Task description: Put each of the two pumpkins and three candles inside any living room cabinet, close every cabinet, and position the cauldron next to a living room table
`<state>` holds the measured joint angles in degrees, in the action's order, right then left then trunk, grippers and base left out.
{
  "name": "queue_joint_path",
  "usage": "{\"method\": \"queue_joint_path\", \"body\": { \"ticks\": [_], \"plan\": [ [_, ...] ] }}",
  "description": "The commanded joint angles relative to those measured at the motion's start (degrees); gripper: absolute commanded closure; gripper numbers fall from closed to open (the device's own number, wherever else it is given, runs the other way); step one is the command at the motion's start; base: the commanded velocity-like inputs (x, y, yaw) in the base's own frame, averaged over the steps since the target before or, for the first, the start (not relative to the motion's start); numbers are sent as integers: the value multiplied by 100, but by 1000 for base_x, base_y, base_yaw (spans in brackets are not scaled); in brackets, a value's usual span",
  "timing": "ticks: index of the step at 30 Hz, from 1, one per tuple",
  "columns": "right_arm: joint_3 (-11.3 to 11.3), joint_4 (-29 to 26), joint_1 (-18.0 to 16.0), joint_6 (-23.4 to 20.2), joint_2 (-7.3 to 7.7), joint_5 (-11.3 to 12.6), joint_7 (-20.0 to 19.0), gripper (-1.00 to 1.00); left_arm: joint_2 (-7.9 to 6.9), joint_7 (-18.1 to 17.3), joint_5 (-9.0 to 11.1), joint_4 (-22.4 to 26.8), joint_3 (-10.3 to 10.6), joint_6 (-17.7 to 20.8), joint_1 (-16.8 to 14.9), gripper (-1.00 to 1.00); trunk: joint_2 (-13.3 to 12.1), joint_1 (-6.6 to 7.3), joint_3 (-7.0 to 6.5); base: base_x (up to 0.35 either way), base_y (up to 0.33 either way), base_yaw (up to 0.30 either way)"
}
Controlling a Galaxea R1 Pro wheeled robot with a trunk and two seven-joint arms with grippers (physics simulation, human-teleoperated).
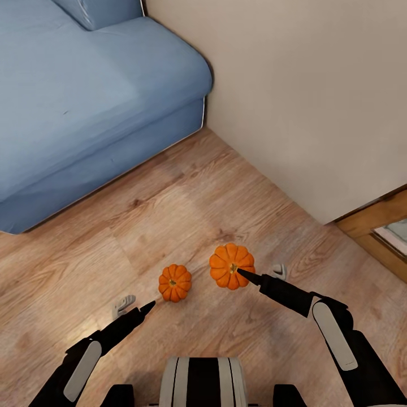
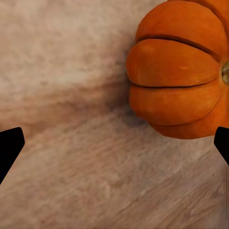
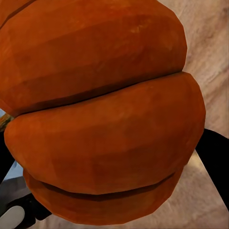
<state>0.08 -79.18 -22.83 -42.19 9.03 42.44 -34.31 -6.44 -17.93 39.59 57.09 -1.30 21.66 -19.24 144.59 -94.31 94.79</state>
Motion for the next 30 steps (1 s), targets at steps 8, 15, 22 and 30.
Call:
{"method": "queue_joint_path", "body": {
  "ticks": [8,15,22,30],
  "plan": [
    [1,-1,-2,-35,2,37,3,100,2,-10,73,4,-20,61,-1,-100,1,1,3,47,-52,0],
    [1,-1,-2,-35,2,37,3,100,2,2,51,4,-20,50,-1,-100,1,1,3,131,-2,0],
    [1,-1,-2,-35,2,37,3,100,4,17,49,4,-20,47,-1,-100,1,1,3,90,-6,0],
    [1,-1,-2,-33,2,35,3,100,11,18,49,3,-20,41,-1,-100,1,1,3,30,-89,0]
  ]
}}
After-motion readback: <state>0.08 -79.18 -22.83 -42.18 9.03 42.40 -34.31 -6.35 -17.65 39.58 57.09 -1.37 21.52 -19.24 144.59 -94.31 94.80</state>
